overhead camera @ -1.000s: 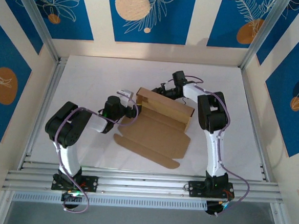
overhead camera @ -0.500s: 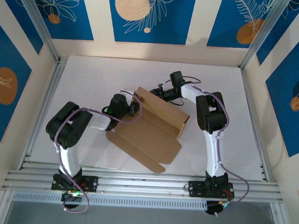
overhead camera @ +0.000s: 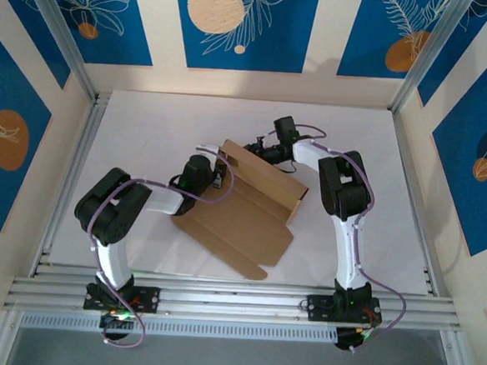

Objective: Fold the paper box

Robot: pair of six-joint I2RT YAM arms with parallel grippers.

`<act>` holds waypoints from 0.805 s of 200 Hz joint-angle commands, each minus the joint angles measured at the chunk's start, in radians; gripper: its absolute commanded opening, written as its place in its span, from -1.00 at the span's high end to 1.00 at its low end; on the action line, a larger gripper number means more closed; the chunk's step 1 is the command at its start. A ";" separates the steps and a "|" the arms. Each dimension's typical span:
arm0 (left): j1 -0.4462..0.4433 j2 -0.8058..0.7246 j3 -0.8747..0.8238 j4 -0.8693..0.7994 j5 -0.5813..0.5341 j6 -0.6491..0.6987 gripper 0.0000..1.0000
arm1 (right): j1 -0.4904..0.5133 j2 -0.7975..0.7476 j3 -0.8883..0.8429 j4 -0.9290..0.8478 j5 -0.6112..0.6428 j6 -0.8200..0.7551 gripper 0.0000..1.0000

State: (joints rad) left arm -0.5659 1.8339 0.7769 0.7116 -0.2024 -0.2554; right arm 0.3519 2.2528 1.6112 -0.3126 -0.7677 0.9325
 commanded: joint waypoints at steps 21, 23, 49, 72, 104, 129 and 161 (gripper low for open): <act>-0.003 0.027 -0.038 0.051 -0.107 0.012 0.12 | -0.058 -0.274 0.024 -0.221 0.256 -0.100 -0.26; -0.002 0.028 -0.038 0.051 -0.104 0.013 0.07 | -0.062 -0.283 0.028 -0.228 0.266 -0.102 -0.28; -0.001 0.020 -0.066 0.108 -0.066 0.023 -0.36 | -0.059 -0.361 0.082 -0.312 0.331 -0.144 -0.36; 0.006 -0.009 -0.107 0.155 -0.059 0.014 -0.67 | -0.029 -0.402 0.120 -0.377 0.393 -0.218 -0.34; 0.029 -0.077 -0.147 0.140 -0.017 -0.009 -0.75 | 0.006 -0.467 0.114 -0.451 0.458 -0.350 -0.06; 0.034 -0.143 -0.190 0.147 -0.010 -0.042 -0.75 | 0.052 -0.514 0.056 -0.471 0.465 -0.395 0.21; 0.035 -0.245 -0.226 0.093 -0.059 -0.140 -0.71 | 0.106 -0.502 0.016 -0.481 0.506 -0.415 0.28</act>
State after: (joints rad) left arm -0.5388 1.6730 0.5823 0.8143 -0.2363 -0.3004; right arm 0.4213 1.7638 1.6512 -0.7399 -0.3054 0.5751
